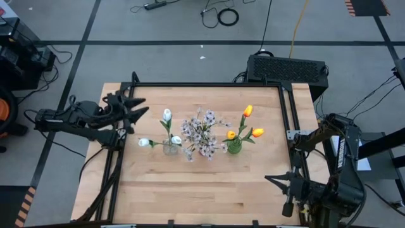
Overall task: Sort flowers into vase by color
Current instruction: Return to Home Position
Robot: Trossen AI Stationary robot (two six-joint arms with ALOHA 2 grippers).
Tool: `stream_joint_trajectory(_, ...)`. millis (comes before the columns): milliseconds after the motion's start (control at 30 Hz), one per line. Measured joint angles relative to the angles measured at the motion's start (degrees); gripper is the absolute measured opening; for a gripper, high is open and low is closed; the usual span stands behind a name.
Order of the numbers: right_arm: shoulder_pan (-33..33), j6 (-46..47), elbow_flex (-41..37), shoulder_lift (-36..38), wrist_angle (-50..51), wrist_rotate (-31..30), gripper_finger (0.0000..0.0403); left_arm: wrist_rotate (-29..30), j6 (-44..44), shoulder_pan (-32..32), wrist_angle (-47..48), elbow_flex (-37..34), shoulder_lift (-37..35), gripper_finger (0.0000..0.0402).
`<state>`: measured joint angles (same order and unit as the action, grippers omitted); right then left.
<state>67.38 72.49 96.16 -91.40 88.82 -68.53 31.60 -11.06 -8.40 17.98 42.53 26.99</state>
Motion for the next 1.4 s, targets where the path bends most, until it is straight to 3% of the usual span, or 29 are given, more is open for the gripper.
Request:
stream_joint_trajectory(167, 2.2, 1.6, -0.7, 1.2, 1.2, -0.4, 0.0000, 2.6, 2.4, 0.1, -0.7, 0.0, 0.4, 0.0203)
stream_joint_trajectory(300, 5.2, 4.9, -4.7, 3.4, 1.2, -0.7, 0.0000, 0.0, 3.9, 0.1, -1.3, -1.2, 0.4, 0.0158)
stream_joint_trajectory(533, 11.8, 23.0, -20.5, 8.8, 1.2, -3.3, 0.0000, -1.7, 4.3, 0.1, -2.3, -7.5, -1.6, 0.0018)
stream_joint_trajectory(733, 13.8, 35.5, -36.5, 15.9, -2.9, -4.2, 0.0000, -1.8, 0.6, 0.1, -2.6, -12.0, -5.4, 0.0012)
stream_joint_trajectory(933, 13.8, 34.9, -49.5, 25.6, -7.8, -6.1, 0.0000, -1.9, -1.6, 0.1, -2.5, -14.5, -8.6, 0.0012)
stream_joint_trajectory(1067, 13.8, 33.7, -55.8, 33.0, -9.3, -6.5, 0.0000, -5.3, -0.5, 0.1, -1.2, -14.9, -9.6, 0.0012)
stream_joint_trajectory(1300, 13.8, 12.3, -63.5, 42.9, -19.0, -5.4, 0.0000, -6.4, -2.0, 0.1, -0.7, -14.9, -9.6, 0.0012)
stream_joint_trajectory(1400, 13.8, 7.8, -66.2, 46.4, -23.2, -4.7, 0.0000, -6.8, -2.0, 0.1, -0.7, -14.9, -9.6, 0.0012)
